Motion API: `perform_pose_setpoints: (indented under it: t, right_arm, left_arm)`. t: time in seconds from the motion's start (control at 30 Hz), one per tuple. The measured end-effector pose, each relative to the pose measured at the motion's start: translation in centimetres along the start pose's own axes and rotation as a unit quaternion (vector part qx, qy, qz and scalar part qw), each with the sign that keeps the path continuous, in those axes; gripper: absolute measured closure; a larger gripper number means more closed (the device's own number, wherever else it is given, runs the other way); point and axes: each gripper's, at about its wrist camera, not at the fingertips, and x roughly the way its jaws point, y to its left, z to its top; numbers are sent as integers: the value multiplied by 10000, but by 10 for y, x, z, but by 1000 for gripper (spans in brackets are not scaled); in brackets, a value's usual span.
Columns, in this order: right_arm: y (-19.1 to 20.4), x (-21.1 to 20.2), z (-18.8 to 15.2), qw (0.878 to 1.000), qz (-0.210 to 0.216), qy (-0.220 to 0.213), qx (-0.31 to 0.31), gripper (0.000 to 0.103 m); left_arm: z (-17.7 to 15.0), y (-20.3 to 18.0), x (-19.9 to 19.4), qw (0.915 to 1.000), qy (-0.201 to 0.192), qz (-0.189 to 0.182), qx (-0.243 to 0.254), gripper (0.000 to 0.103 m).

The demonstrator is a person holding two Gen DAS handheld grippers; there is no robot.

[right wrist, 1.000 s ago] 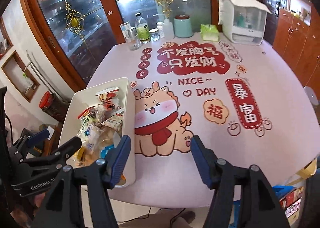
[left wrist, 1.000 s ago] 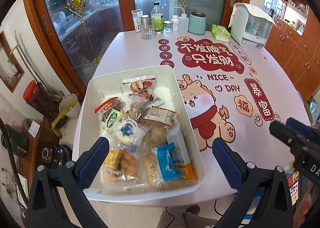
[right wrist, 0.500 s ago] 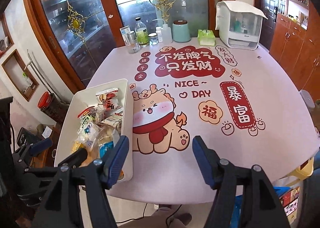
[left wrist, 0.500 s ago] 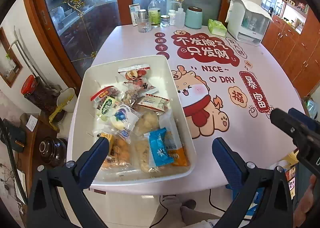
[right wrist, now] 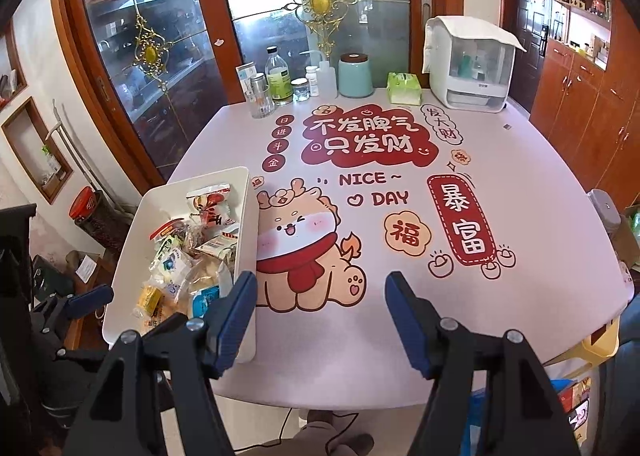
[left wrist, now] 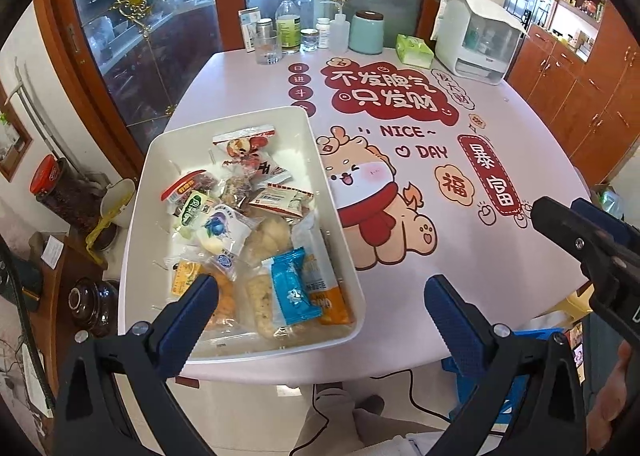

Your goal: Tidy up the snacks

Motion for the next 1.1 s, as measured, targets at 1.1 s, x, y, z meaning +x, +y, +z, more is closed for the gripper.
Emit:
perform_pose_setpoints:
  t: [1.1]
  right_arm:
    - [4, 5, -4, 9998, 71, 155, -47, 36]
  left_arm:
    - [-4, 1, -2, 9999, -3, 93, -111, 1]
